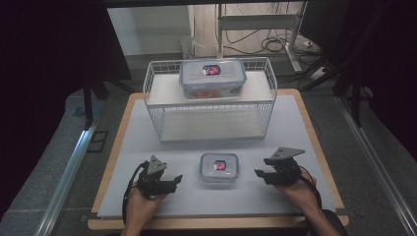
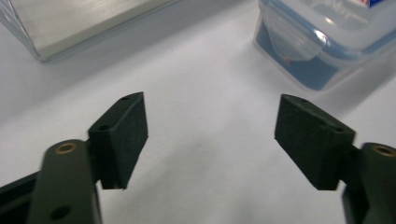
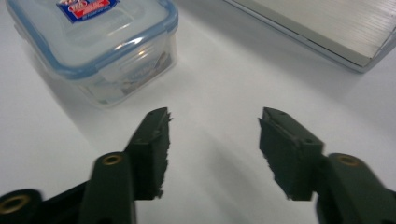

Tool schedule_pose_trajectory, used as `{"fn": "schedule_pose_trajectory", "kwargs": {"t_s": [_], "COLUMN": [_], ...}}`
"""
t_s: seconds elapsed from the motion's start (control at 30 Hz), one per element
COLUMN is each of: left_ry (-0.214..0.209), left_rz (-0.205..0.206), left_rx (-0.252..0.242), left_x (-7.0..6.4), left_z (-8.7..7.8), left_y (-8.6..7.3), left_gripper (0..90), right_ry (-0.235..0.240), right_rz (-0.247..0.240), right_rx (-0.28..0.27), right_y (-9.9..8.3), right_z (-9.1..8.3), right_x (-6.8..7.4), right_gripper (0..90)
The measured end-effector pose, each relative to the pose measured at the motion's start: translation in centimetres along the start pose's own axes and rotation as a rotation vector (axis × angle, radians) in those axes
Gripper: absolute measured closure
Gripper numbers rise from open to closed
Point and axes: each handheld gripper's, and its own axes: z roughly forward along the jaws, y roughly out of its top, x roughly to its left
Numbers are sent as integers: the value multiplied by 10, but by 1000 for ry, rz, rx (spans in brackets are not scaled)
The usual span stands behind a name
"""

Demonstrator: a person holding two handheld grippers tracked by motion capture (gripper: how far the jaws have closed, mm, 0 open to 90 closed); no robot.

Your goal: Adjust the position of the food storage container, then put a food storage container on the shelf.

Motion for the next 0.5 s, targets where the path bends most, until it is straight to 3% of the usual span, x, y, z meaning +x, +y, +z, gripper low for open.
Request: {"fn": "schedule_pose_trajectory", "kwargs": {"t_s": [0.23, 0.5], "left_ry": [-12, -33], "left_rz": [-12, -21], "left_rx": [2, 8], "left_x": [-2, -4], "left_z": [-1, 0], "left_y": [-2, -1], "left_gripper": [139, 144], "right_ry": [12, 18], "right_rz": [4, 6], "right_rx": [1, 22], "right_y": [-8, -9], "right_z": [-1, 3], "right_x": [-1, -5], "right_gripper": [302, 289]}}
